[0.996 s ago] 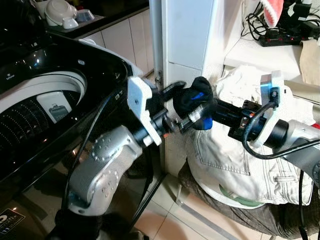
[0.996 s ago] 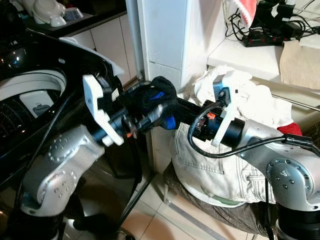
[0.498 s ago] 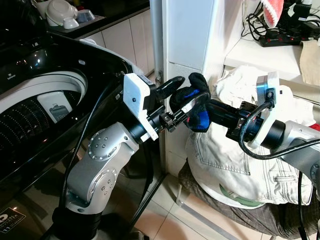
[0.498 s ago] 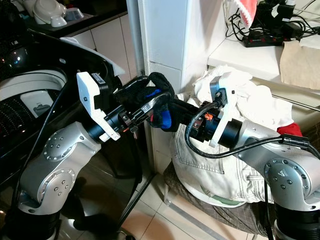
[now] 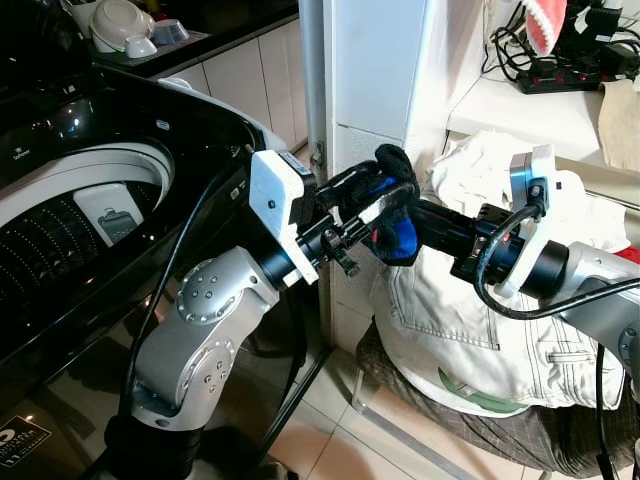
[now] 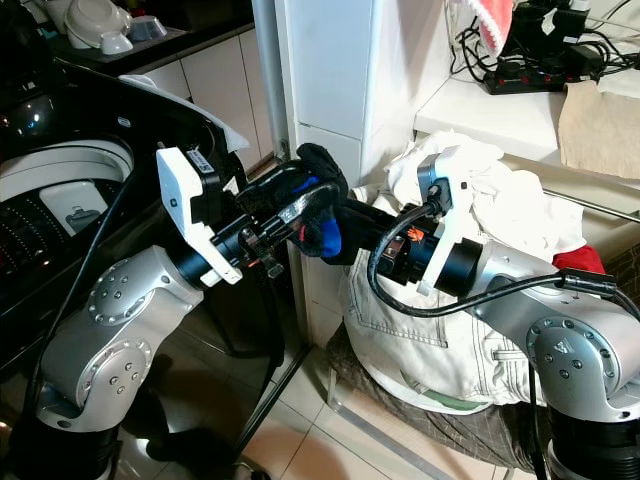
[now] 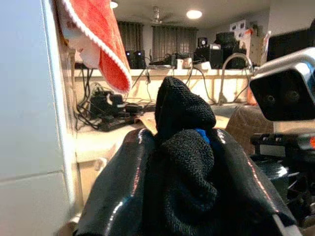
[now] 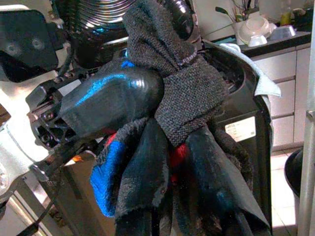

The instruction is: Clothes washing

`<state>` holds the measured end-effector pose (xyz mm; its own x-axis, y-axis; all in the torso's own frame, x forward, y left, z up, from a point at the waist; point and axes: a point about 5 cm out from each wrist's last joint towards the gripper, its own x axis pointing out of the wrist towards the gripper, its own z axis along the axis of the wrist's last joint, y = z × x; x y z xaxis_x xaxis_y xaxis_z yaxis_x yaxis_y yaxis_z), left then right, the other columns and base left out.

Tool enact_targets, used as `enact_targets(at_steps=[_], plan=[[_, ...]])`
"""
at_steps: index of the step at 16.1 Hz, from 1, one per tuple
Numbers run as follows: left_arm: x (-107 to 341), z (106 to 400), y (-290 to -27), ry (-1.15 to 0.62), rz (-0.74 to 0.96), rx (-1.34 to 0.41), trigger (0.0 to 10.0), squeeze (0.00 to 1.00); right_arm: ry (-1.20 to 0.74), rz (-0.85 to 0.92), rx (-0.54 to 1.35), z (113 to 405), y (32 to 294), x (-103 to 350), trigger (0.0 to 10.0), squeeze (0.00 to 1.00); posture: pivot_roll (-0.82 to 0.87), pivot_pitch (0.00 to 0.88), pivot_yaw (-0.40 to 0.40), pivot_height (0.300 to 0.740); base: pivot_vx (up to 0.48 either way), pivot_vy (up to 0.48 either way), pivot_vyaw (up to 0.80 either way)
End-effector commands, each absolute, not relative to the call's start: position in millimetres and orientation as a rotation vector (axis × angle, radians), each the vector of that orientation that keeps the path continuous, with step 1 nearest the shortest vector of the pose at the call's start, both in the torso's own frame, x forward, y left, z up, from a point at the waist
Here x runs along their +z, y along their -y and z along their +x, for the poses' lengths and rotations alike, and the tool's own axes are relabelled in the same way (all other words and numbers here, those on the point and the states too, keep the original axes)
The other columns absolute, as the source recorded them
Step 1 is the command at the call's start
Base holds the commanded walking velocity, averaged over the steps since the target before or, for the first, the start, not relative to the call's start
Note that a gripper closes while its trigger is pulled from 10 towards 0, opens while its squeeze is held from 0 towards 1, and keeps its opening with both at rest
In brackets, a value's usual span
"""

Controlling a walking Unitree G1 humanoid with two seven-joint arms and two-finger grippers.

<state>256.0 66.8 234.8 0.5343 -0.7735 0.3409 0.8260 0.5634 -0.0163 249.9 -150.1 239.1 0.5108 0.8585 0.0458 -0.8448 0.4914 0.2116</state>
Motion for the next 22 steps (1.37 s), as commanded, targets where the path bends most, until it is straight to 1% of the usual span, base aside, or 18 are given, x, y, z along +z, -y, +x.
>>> enact_targets(at_steps=[1,3,4,10,11,12,13,15,16,17,18,19,20,21,22], plan=[[229.5,263.5,-81.2,0.263,-0.220,-0.873,0.0,0.00,-0.062,0.210,1.056,246.6,148.9,240.6,0.0,0.00,-0.06,0.001,0.079,0.740,0.000,0.000,0.00],[227.9,265.3,-83.5,0.252,-0.206,-0.857,0.0,0.00,-0.062,0.210,1.053,247.1,149.4,240.5,0.0,0.00,-0.06,0.002,0.077,0.740,0.000,0.000,0.00],[227.7,265.4,-84.7,0.271,-0.161,-0.846,0.0,0.00,-0.063,0.209,1.052,247.4,149.6,240.5,0.0,0.00,-0.06,0.002,0.077,0.740,0.000,0.000,0.00],[229.8,270.2,-89.2,0.274,-0.148,-0.815,0.0,0.00,-0.064,0.199,1.044,247.9,149.3,239.8,0.0,0.00,-0.06,0.003,0.079,0.740,0.000,0.000,0.00],[230.4,270.8,-89.7,0.276,-0.153,-0.812,0.0,0.00,-0.059,0.194,1.037,248.3,149.4,240.1,1.4,0.00,-0.06,0.001,0.080,0.740,0.000,0.000,0.00],[232.1,272.7,-91.5,0.288,-0.154,-0.795,0.0,0.00,-0.053,0.193,1.033,249.0,149.4,240.4,10.0,0.22,-0.06,0.001,0.082,0.740,0.000,0.000,0.00],[233.8,275.8,-94.6,0.297,-0.145,-0.767,0.0,0.00,-0.052,0.195,1.038,248.9,149.2,240.4,10.0,1.00,-0.06,0.000,0.083,0.740,0.000,0.000,0.00],[245.0,292.5,-112.3,0.331,-0.104,-0.639,0.0,0.00,-0.037,0.173,1.014,251.3,149.9,241.2,10.0,1.00,-0.06,0.000,0.083,0.740,0.000,0.000,0.00],[252.4,300.4,-121.7,0.350,-0.081,-0.584,0.0,0.00,-0.023,0.158,0.981,254.4,151.1,242.1,10.0,0.00,-0.06,0.000,0.083,0.740,0.000,0.000,0.00],[259.1,307.2,-130.4,0.367,-0.063,-0.536,0.0,0.00,-0.012,0.148,0.958,256.6,151.9,242.7,10.0,0.00,-0.06,0.000,0.086,0.740,0.000,0.000,0.00],[271.4,320.1,-150.0,0.389,-0.014,-0.439,0.0,0.00,0.001,0.140,0.941,258.6,152.1,243.9,10.0,0.00,-0.07,0.000,0.089,0.740,0.000,0.000,0.00],[277.8,327.6,-162.5,0.391,0.022,-0.373,0.0,0.00,0.005,0.134,0.942,258.5,151.3,244.7,10.0,0.00,-0.07,0.000,0.089,0.740,0.000,0.000,0.00],[283.6,335.7,-177.7,0.381,0.080,-0.268,0.0,0.00,0.008,0.126,0.946,258.0,150.0,245.6,10.0,0.00,-0.07,0.000,0.089,0.740,0.000,0.000,0.00],[285.7,355.4,-215.1,0.287,0.208,-0.030,0.0,0.00,0.012,0.119,0.967,256.4,143.2,247.1,10.0,0.00,-0.06,0.000,0.087,0.740,0.000,0.000,0.00],[284.4,362.1,-230.8,0.236,0.270,0.064,0.0,0.00,0.014,0.117,0.977,255.8,139.8,247.4,10.0,0.00,-0.06,0.000,0.086,0.740,0.000,0.000,0.00]])
